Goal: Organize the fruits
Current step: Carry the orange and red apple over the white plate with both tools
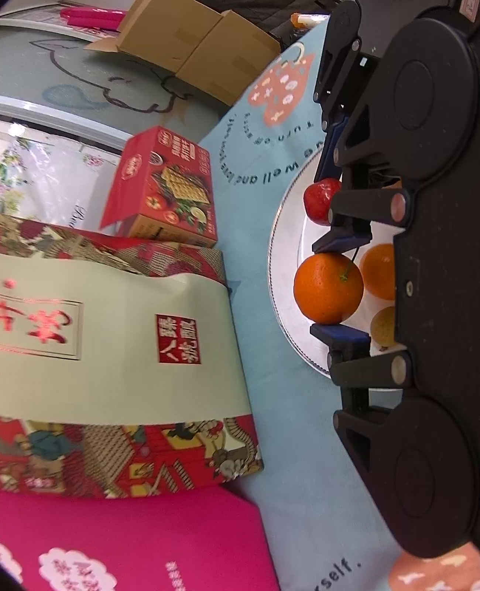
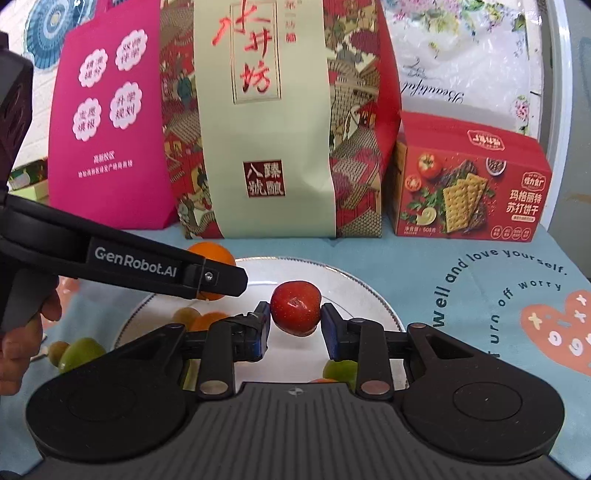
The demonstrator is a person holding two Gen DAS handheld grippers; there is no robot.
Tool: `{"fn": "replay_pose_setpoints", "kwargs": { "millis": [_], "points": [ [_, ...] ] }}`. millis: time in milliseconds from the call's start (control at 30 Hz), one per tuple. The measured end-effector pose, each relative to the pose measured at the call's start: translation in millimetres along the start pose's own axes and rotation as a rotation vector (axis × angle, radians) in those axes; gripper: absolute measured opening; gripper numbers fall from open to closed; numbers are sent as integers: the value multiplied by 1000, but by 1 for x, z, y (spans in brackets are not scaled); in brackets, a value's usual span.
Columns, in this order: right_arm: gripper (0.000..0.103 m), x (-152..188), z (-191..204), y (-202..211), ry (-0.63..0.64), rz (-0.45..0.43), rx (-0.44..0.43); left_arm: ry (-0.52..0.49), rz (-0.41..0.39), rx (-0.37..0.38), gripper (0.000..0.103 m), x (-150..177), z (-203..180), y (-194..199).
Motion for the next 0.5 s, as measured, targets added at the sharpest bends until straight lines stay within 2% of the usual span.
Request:
{"fn": "replay_pose_setpoints", "kwargs": {
  "millis": [267, 500],
  "points": [
    [53, 2, -4, -17, 11, 40, 2, 4, 40, 12, 103, 0, 9, -25],
    [54, 3, -3, -21, 22, 42, 10, -15, 42, 21, 103, 2, 6, -30]
  ]
}}
Point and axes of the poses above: each gripper's, at about its wrist camera, not at the fingertips, and y roughly against the way its jaws point, z to its left, x to its underside, the point moved 2 cm from there along -y, roughly the way its jaws point, and after that the axes turned 2 degrees about -x, right-handed, at the moved point
